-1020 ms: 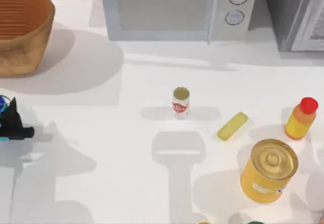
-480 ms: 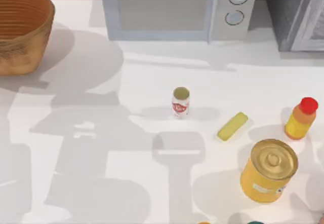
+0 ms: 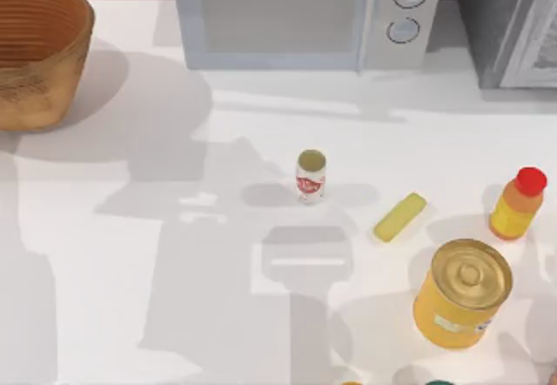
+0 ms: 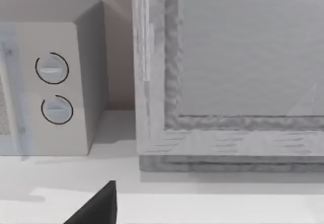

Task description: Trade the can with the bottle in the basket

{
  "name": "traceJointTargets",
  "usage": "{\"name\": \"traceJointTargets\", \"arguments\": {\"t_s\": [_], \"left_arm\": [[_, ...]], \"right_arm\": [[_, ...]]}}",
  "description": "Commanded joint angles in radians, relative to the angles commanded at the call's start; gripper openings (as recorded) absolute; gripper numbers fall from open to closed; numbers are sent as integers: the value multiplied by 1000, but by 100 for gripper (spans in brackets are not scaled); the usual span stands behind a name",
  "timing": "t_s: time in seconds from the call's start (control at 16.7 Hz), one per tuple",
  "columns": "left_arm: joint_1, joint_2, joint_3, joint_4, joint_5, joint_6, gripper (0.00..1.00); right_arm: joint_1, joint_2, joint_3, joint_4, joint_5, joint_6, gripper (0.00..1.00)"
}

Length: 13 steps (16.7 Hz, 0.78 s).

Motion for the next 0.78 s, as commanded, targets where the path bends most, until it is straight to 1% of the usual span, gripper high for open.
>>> {"name": "traceJointTargets", "arguments": {"t_s": [0.24, 0.42, 0.6, 0.78], "left_arm": [[-18, 113, 153, -231, -71, -27, 0], [-54, 159, 276, -346, -146, -37, 0], [-82, 162, 339, -385, -194, -31, 0], [-82, 162, 340, -385, -195, -30, 0]], "right_arm": [[0, 0, 0, 0, 0, 0, 100], [0, 0, 0, 0, 0, 0, 100], [0, 0, 0, 0, 0, 0, 100], [0, 0, 0, 0, 0, 0, 100]]}}
